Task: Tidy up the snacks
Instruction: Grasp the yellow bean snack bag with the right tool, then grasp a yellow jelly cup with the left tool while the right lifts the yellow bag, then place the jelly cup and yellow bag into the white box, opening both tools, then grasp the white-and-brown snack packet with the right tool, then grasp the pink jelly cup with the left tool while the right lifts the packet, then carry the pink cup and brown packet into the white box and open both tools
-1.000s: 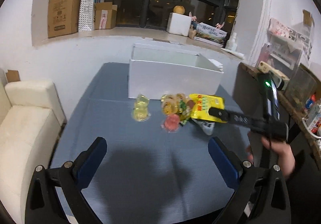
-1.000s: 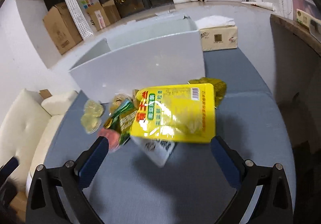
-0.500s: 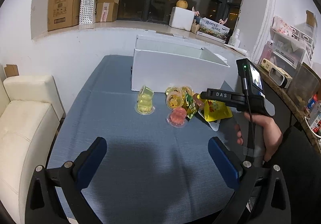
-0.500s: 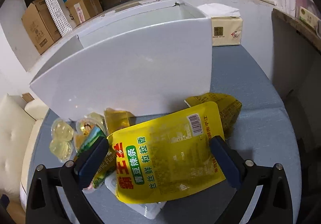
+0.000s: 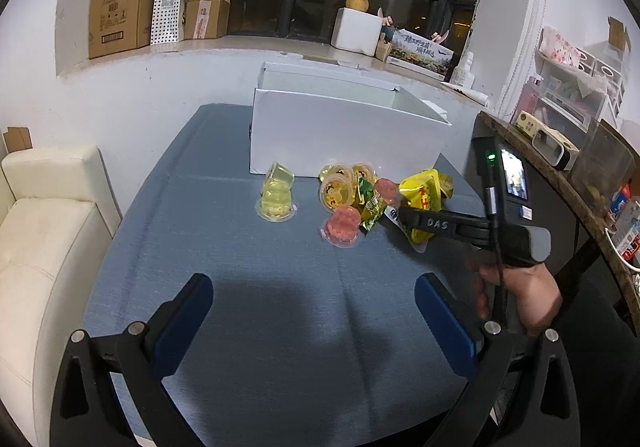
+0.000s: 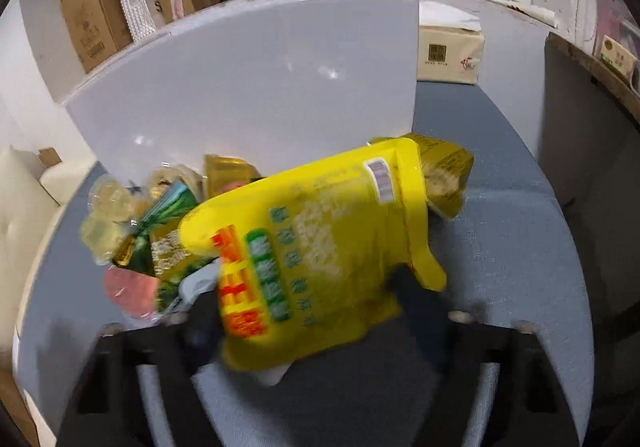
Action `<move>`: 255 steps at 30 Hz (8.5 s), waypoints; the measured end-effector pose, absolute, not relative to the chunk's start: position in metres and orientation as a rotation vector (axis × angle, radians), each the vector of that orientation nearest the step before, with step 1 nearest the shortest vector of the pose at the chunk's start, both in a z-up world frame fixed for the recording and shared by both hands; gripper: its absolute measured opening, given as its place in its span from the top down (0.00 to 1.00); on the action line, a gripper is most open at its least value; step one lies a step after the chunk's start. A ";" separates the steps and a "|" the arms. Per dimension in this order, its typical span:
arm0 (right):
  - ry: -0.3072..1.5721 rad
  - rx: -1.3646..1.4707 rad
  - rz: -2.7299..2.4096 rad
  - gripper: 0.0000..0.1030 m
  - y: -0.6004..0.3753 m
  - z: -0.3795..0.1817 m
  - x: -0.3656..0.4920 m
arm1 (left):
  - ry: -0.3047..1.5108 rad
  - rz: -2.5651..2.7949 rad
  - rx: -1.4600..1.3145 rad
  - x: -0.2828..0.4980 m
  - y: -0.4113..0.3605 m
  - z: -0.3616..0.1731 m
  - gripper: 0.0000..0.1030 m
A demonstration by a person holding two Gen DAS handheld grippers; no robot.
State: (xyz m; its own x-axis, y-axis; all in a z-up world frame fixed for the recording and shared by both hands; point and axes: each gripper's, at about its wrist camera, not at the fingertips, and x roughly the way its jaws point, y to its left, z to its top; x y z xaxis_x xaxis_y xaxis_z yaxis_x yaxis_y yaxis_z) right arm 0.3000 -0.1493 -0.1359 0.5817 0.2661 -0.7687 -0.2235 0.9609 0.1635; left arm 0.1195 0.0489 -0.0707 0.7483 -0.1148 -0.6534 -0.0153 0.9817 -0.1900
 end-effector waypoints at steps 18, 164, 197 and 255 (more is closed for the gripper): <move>0.740 0.100 0.363 0.75 -0.162 -0.078 0.253 | 0.719 -0.062 -0.167 0.131 0.042 -0.070 0.00; 0.922 0.069 0.223 0.00 -0.137 -0.144 0.314 | 0.725 -0.056 -0.193 0.117 0.083 -0.078 0.00; 0.856 0.011 0.430 0.84 -0.161 -0.111 0.249 | 0.778 -0.097 -0.153 0.144 0.052 -0.098 0.00; 0.631 0.204 0.597 0.84 -0.158 0.016 0.385 | 0.576 -0.119 -0.058 0.354 0.053 0.009 0.63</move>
State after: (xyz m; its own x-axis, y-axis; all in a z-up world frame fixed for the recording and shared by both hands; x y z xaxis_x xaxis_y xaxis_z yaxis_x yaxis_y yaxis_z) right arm 0.3848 -0.1575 0.0156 0.6473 0.5807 -0.4937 -0.4604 0.8141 0.3539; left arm 0.3543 0.0533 0.0090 0.8322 -0.1285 -0.5395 0.0963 0.9915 -0.0876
